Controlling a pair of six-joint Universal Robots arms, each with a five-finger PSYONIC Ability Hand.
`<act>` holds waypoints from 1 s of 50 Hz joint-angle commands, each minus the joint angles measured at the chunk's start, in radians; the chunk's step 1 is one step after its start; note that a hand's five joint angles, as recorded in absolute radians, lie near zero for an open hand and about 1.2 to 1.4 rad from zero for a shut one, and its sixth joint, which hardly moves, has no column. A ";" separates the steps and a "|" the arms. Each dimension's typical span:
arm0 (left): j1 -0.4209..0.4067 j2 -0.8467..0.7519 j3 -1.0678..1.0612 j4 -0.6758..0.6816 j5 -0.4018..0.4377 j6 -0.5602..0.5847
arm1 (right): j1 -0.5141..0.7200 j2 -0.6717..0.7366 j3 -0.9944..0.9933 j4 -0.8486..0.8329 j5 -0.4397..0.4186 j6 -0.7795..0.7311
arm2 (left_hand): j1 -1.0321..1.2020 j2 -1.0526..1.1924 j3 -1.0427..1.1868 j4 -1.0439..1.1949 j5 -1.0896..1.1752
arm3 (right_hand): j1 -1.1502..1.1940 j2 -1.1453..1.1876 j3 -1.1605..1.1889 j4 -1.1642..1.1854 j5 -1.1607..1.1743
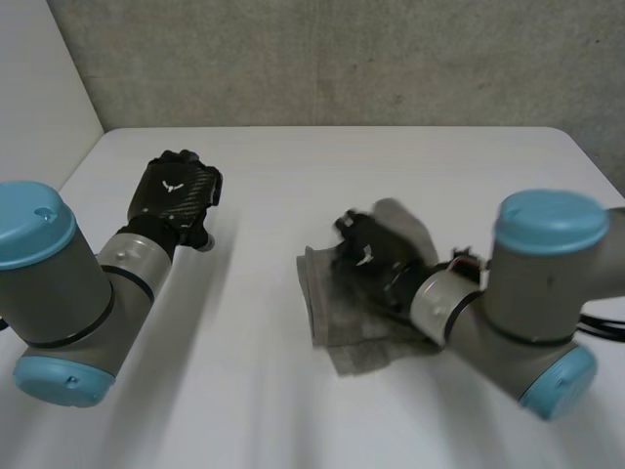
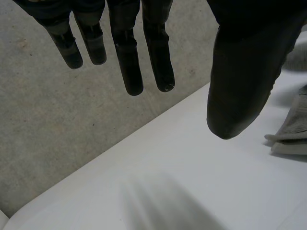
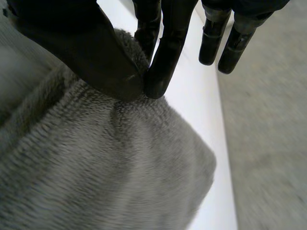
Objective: Fold the towel.
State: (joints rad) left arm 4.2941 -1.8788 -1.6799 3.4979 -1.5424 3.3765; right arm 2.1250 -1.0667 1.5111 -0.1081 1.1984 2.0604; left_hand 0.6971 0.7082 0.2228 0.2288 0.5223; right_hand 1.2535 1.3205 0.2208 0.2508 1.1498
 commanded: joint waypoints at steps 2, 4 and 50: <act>0.004 0.010 -0.004 0.003 -0.001 -0.005 | 0.079 0.007 0.079 -0.050 -0.049 0.050 | -0.023 -0.034 -0.048 -0.054 -0.022 | 0.143 0.076 -0.046 -0.076 0.072; 0.006 0.012 0.002 0.003 -0.001 -0.019 | 0.079 0.001 0.107 -0.073 -0.083 0.055 | -0.026 -0.037 -0.048 -0.054 -0.025 | 0.143 0.076 -0.046 -0.076 0.072; -0.155 -0.043 0.198 -0.008 -0.120 -0.246 | -0.275 -0.298 0.222 -0.051 0.010 0.515 | -0.202 -0.213 -0.048 -0.054 -0.201 | -1.079 -1.146 -0.046 -0.076 -1.150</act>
State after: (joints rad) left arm 4.2021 -1.8916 -1.5347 3.4918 -1.6487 3.1522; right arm 1.9244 -1.3216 1.7455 -0.1719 1.1425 2.4343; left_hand 0.5451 0.5445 0.2228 0.2288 0.3365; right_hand 0.2399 0.2458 0.2208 0.2508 0.0610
